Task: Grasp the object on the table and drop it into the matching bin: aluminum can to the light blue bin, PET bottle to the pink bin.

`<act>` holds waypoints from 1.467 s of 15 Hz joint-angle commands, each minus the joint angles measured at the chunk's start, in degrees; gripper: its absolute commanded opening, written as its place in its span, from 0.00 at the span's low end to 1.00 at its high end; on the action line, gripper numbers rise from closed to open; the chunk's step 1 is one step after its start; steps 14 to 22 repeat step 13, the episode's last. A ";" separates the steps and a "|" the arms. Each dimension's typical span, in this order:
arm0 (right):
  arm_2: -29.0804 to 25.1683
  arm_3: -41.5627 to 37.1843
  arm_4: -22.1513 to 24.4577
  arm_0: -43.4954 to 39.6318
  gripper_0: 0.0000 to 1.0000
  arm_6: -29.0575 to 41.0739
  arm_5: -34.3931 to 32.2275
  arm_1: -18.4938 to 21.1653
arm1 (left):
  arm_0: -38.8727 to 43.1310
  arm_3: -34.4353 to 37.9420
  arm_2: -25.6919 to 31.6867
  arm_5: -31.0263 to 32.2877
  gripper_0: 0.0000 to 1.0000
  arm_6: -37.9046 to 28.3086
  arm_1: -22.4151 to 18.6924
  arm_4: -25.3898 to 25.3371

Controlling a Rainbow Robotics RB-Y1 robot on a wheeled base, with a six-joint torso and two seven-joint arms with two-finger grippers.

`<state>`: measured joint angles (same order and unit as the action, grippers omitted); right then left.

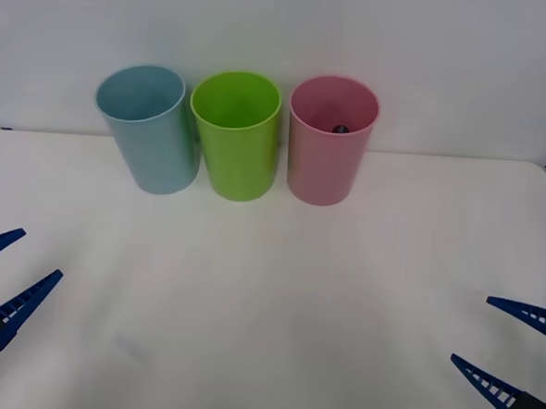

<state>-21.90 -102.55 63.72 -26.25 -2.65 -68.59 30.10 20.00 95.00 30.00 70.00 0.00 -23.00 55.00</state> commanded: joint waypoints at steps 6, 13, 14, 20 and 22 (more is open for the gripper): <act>-0.42 2.53 -2.72 -5.83 1.00 -2.36 -0.23 -0.31 | 0.00 0.00 0.00 0.00 1.00 0.00 0.00 0.00; -0.24 4.38 -2.63 -5.66 1.00 -2.89 -0.41 -0.31 | 0.00 0.00 0.00 0.00 1.00 0.00 0.00 0.00; -0.24 4.38 -2.63 -5.66 1.00 -2.89 -0.41 -0.31 | 0.00 0.00 0.00 0.00 1.00 0.00 0.00 0.00; -0.24 4.38 -2.63 -5.66 1.00 -2.89 -0.41 -0.31 | 0.00 0.00 0.00 0.00 1.00 0.00 0.00 0.00; -0.24 4.38 -2.63 -5.66 1.00 -2.89 -0.41 -0.31 | 0.00 0.00 0.00 0.00 1.00 0.00 0.00 0.00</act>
